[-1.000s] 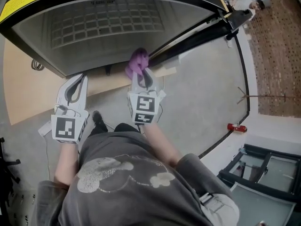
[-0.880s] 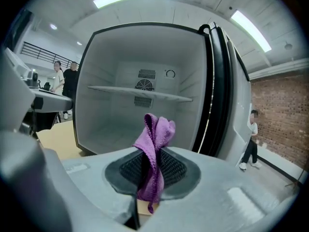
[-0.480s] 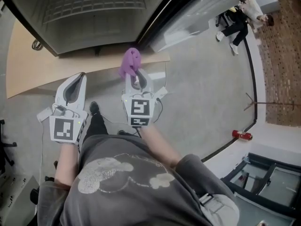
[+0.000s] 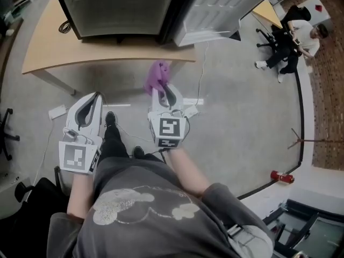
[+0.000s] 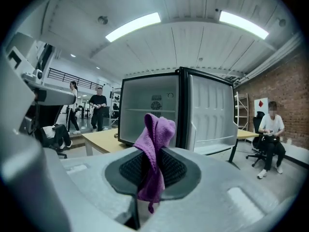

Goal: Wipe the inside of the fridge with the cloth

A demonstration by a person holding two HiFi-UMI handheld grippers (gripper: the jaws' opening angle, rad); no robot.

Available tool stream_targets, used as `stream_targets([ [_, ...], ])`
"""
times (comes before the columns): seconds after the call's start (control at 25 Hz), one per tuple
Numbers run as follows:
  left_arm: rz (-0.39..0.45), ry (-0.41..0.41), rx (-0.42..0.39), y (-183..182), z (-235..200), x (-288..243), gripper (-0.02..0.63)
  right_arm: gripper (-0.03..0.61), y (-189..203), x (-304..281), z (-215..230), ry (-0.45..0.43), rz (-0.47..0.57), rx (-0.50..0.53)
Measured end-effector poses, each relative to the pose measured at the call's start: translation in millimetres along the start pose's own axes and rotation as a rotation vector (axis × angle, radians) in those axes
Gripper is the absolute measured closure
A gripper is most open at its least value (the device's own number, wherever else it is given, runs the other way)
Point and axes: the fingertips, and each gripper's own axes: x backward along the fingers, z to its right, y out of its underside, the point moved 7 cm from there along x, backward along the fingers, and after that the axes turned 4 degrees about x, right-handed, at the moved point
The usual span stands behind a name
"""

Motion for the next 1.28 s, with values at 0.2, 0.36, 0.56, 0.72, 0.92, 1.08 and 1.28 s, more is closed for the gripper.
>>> stream_targets([
  [0.2, 0.0, -0.005, -0.018, -13.1, 21.8, 29.2, 0.596, 0.535, -5.6, 37.2, 1.3, -0.01, 0.016, -0.017],
  [0.36, 0.009, 0.022, -0.017, -18.3, 29.1, 33.1, 0.596, 0.535, -5.0, 51.4, 1.5, -0.015, 0.025, -0.018],
  [0.56, 0.011, 0.076, 0.007, -8.0, 30.2, 42.5, 0.597, 0.535, -18.0, 64.4, -15.8, -0.028, 0.068, 0.005],
  [0.72, 0.023, 0.11, 0.028, -0.9, 14.5, 58.5, 0.597, 0.535, -31.0, 72.8, -44.0, -0.024, 0.072, 0.055],
  [0.92, 0.053, 0.143, 0.044, -6.0, -12.5, 83.7, 0.597, 0.535, -48.8, 82.1, -78.7, 0.011, 0.075, 0.076],
  [1.08, 0.04, 0.196, 0.059, 0.9, -25.0, 100.7, 0.597, 0.535, -53.6, 95.6, -99.7, 0.056, 0.046, 0.07],
  [1.28, 0.015, 0.214, 0.09, 5.3, -24.1, 118.8, 0.595, 0.535, -61.1, 115.7, -118.8, 0.058, 0.055, 0.072],
])
